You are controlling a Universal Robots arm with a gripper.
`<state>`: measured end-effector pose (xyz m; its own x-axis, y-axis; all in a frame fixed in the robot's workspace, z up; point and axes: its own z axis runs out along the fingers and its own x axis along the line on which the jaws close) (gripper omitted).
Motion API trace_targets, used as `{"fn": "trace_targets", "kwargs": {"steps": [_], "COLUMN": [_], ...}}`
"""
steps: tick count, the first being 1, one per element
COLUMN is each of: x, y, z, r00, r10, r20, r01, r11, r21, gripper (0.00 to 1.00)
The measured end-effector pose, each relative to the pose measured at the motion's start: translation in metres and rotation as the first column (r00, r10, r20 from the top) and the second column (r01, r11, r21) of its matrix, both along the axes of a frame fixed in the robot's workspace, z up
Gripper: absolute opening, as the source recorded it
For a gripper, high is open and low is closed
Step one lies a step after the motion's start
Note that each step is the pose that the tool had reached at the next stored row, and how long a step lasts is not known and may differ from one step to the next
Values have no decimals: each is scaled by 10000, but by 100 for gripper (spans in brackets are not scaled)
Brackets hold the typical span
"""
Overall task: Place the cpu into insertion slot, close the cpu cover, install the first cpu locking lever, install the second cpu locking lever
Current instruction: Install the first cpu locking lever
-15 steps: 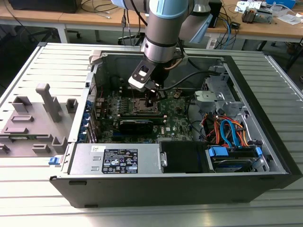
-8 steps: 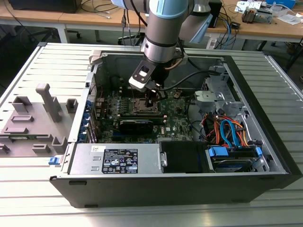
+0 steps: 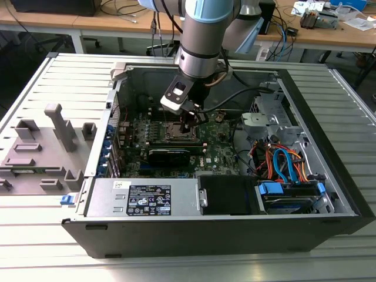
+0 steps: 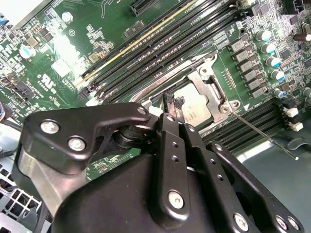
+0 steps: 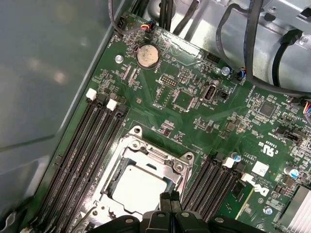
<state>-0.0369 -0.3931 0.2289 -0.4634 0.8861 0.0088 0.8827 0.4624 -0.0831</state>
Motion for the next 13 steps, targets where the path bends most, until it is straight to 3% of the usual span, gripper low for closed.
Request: {"fn": "trace_targets", "kwargs": {"steps": [13], "x": [0], "y": [0], "z": [0], "r00": [9993], "r10": [367], "r20": [0], "r01": [-367], "r11": [9993], "r21": [0], "gripper": [11]}}
